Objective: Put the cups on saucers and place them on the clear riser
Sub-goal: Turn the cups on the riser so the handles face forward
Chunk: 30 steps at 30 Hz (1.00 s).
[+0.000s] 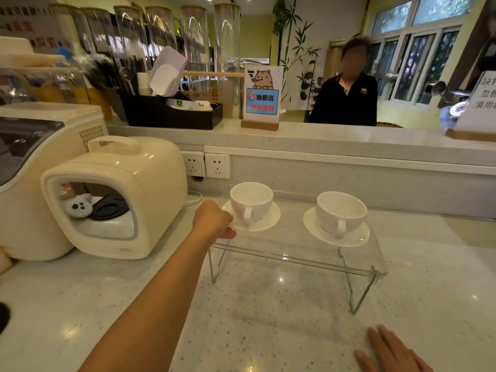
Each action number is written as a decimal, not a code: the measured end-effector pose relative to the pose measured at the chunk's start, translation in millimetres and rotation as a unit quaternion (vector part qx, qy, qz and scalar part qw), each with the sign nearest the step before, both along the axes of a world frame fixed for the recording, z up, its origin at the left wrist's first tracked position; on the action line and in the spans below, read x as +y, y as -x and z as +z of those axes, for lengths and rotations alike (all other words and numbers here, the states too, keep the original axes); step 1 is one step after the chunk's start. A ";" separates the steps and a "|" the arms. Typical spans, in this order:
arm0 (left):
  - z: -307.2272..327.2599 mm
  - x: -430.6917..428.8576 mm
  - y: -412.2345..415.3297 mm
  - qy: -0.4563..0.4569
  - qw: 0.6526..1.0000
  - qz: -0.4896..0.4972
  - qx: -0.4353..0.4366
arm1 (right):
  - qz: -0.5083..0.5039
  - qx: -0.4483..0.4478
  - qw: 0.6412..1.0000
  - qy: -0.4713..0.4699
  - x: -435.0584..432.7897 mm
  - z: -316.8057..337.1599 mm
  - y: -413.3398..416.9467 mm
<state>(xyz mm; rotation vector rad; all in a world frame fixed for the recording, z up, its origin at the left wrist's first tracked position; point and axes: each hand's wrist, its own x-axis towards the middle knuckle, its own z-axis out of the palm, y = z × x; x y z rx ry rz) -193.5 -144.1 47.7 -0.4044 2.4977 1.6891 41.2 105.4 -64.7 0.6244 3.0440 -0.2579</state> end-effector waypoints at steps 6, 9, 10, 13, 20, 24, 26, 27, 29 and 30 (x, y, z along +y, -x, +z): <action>5.6 1.3 -5.6 -0.084 0.994 -0.030 -0.069 | -0.009 -0.030 0.999 0.014 -3.8 13.0 -0.2; 4.3 3.9 -6.2 -0.136 0.988 -0.009 -0.079 | -0.015 0.009 0.998 0.062 -10.3 18.7 -4.4; 3.9 4.9 -6.5 -0.142 0.987 -0.002 -0.072 | -0.009 0.015 0.996 0.090 -14.6 22.8 -6.4; 3.7 6.6 -8.9 -0.128 0.991 0.014 -0.046 | -0.046 0.019 0.992 0.118 -20.7 26.0 -10.3; 6.8 3.1 -12.2 -0.078 0.996 0.026 -0.028 | -0.011 0.022 0.999 0.043 -12.9 24.6 -8.8; 1.7 2.5 -10.9 0.011 0.999 0.037 0.020 | 0.006 -0.008 0.999 0.031 -10.8 23.5 -6.3; 0.9 1.4 -12.4 0.040 0.998 0.034 0.038 | 0.024 -0.007 0.999 0.030 -6.0 22.5 -5.3; 0.9 0.3 -13.1 0.052 0.997 0.030 0.044 | 0.035 -0.012 0.999 0.036 -5.6 24.4 -5.8; 0.1 -1.8 -14.8 0.066 0.996 0.024 0.050 | 0.047 -0.009 0.998 0.044 -5.4 23.2 -9.7; -0.9 -2.5 -14.8 0.061 0.997 0.021 0.050 | 0.050 -0.006 0.998 0.044 -4.2 20.0 -10.1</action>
